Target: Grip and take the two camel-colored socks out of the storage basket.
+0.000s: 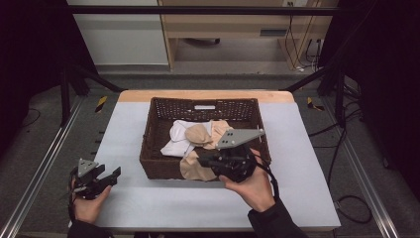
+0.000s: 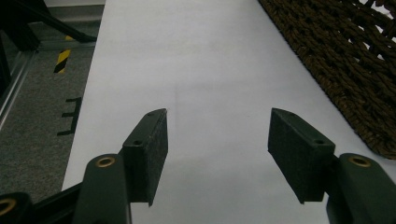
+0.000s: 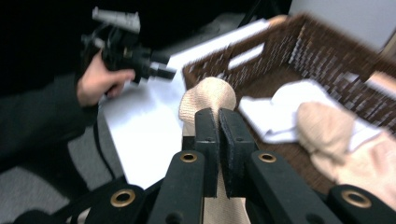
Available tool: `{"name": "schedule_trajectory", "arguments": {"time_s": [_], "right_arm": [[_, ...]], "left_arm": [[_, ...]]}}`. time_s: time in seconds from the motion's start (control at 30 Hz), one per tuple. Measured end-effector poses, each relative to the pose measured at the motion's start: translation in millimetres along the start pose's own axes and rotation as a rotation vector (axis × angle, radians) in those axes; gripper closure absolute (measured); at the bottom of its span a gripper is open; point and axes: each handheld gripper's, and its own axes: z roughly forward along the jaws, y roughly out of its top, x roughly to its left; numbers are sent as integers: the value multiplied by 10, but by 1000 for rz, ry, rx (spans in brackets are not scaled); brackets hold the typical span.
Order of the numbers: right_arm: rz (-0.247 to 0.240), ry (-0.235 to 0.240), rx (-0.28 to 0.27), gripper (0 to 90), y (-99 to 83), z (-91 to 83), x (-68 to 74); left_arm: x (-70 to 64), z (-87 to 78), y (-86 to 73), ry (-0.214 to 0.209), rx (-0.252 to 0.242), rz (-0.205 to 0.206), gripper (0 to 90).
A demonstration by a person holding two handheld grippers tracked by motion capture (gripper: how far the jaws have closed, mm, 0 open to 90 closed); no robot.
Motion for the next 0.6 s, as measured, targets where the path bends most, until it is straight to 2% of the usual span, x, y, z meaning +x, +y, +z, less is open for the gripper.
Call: {"name": "schedule_trajectory", "arguments": {"time_s": [0.13,0.17,0.27,0.37,0.4,0.43,0.47,0.53,0.6], "right_arm": [[3,15,57,868,-239,169,42],[3,15,57,868,-239,169,42],[13,20,84,869,-410,277,46],[21,19,95,868,-497,322,40],[31,15,110,868,-586,366,30],[31,15,110,868,-586,366,30],[37,11,120,868,-686,417,9],[42,11,123,868,-718,433,0],[55,0,139,868,-838,505,-30]], "left_arm": [[-4,-4,2,1,-2,4,377],[-4,-4,2,1,-2,4,377],[-3,0,0,0,1,0,377],[-3,-3,-2,-1,0,-1,377],[-4,-6,-1,-1,-3,-1,377],[-4,-7,1,0,-3,1,377],[-4,-4,0,-1,-2,0,377],[-1,1,-1,-1,2,-1,378],[0,3,-2,0,2,-1,377]]}}
